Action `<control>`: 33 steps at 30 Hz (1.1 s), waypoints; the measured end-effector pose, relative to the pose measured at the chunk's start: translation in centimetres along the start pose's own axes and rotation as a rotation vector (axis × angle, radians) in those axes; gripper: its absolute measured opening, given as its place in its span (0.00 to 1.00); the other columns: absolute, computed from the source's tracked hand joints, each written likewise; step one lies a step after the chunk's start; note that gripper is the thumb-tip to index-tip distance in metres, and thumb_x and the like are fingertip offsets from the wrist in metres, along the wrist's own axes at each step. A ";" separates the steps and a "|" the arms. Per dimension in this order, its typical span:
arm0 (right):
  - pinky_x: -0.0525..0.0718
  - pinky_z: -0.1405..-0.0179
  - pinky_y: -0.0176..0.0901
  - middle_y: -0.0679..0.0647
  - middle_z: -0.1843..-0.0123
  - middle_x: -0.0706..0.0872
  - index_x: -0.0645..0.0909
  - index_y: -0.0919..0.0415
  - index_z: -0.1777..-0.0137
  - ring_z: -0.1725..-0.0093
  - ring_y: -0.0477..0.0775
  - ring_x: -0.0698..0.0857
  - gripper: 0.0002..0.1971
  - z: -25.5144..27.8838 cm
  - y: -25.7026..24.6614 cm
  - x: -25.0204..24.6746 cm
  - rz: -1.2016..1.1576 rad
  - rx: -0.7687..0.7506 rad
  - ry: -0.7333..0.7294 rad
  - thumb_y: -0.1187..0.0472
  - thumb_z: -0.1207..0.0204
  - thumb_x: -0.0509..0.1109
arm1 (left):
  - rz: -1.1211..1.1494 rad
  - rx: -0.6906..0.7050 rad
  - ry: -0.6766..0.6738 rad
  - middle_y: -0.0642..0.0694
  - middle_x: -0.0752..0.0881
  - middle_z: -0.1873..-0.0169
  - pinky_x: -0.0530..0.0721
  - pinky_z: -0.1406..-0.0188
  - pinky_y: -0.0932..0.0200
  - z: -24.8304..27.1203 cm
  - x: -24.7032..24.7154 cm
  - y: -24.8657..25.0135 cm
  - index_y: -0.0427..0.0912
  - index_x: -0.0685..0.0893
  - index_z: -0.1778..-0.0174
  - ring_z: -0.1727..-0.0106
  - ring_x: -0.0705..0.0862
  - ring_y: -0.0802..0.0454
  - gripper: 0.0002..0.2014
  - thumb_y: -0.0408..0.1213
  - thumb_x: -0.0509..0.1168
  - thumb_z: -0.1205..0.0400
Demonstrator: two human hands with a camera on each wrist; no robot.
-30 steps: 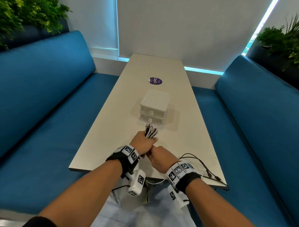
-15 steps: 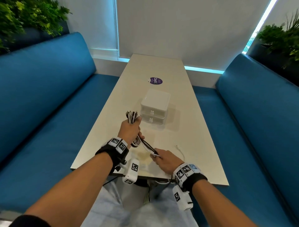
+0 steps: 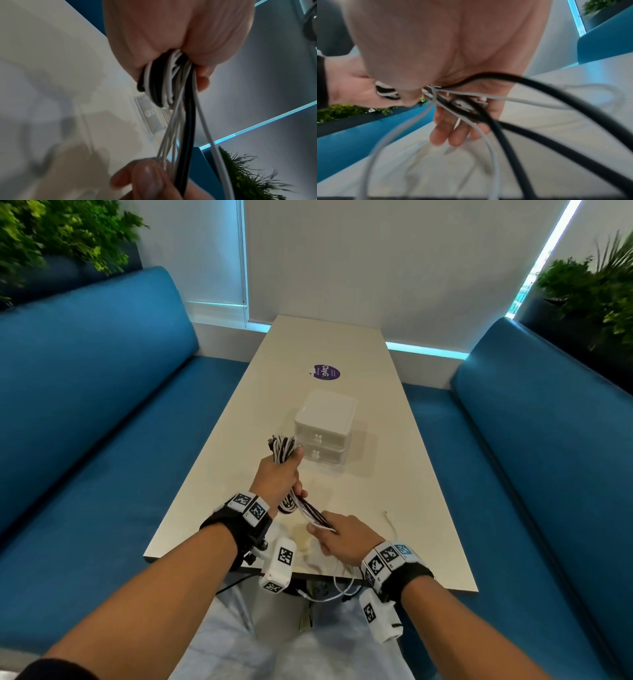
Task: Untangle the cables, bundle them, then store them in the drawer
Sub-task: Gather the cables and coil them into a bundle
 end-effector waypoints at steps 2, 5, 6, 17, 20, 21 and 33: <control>0.85 0.55 0.46 0.46 0.61 0.91 0.74 0.45 0.46 0.63 0.46 0.87 0.10 0.0 -0.8 -0.1 0.027 -0.034 -0.028 0.41 0.17 0.59 | -0.017 0.014 0.015 0.45 0.66 0.83 0.81 0.72 0.51 -0.1 -0.2 -0.1 0.40 0.72 0.70 0.83 0.69 0.47 0.22 0.47 0.69 0.15; 0.85 0.57 0.51 0.52 0.59 0.90 0.70 0.53 0.42 0.60 0.56 0.87 0.06 0.0 -2.2 0.1 0.115 -0.119 -0.036 0.55 0.16 0.59 | 0.062 -0.003 0.022 0.43 0.63 0.81 0.72 0.79 0.56 -0.2 -0.4 -0.2 0.41 0.72 0.69 0.84 0.62 0.47 0.19 0.43 0.71 0.17; 0.84 0.57 0.53 0.58 0.57 0.88 0.69 0.57 0.40 0.59 0.61 0.86 0.07 0.0 -2.4 0.4 0.151 -0.126 -0.036 0.56 0.15 0.59 | 0.077 -0.004 0.017 0.44 0.63 0.81 0.69 0.79 0.57 -0.3 -0.3 -0.1 0.42 0.71 0.71 0.83 0.61 0.48 0.20 0.42 0.72 0.18; 0.80 0.55 0.51 0.62 0.49 0.87 0.75 0.57 0.39 0.52 0.64 0.85 0.13 -0.3 -1.7 0.5 0.315 -0.135 -0.077 0.49 0.14 0.61 | -0.671 0.195 -0.255 0.50 0.76 0.80 0.74 0.72 0.58 0.0 2.4 -1.0 0.41 0.82 0.66 0.77 0.73 0.54 0.15 0.45 0.71 0.17; 0.86 0.50 0.51 0.57 0.50 0.90 0.82 0.53 0.41 0.54 0.58 0.88 0.14 -0.3 -0.7 -0.2 0.155 -0.067 -0.061 0.46 0.18 0.66 | -0.949 0.254 -0.447 0.51 0.86 0.69 0.77 0.63 0.62 1.4 4.3 -1.1 0.48 0.85 0.64 0.66 0.83 0.57 0.13 0.54 0.74 0.23; 0.87 0.50 0.51 0.55 0.52 0.90 0.84 0.52 0.43 0.56 0.56 0.89 0.14 -0.2 -0.2 -0.5 0.095 -0.035 -0.051 0.44 0.21 0.68 | -1.012 0.258 -0.489 0.52 0.87 0.67 0.78 0.63 0.64 1.9 4.6 -1.2 0.50 0.84 0.63 0.65 0.84 0.58 0.15 0.58 0.75 0.27; 0.82 0.43 0.46 0.50 0.47 0.88 0.84 0.49 0.37 0.49 0.51 0.84 0.19 0.0 1.9 -1.8 -0.070 0.034 0.039 0.48 0.27 0.79 | -1.387 0.350 -0.686 0.47 0.82 0.49 0.84 0.52 0.52 3.2 6.6 -2.6 0.49 0.71 0.40 0.51 0.84 0.48 0.31 0.37 0.80 0.34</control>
Point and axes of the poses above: each hand's wrist, its own z-axis away from the middle knuckle, its own x-axis out of the palm, y = z × x, the point moved 8 cm from there along -z, towards the middle knuckle
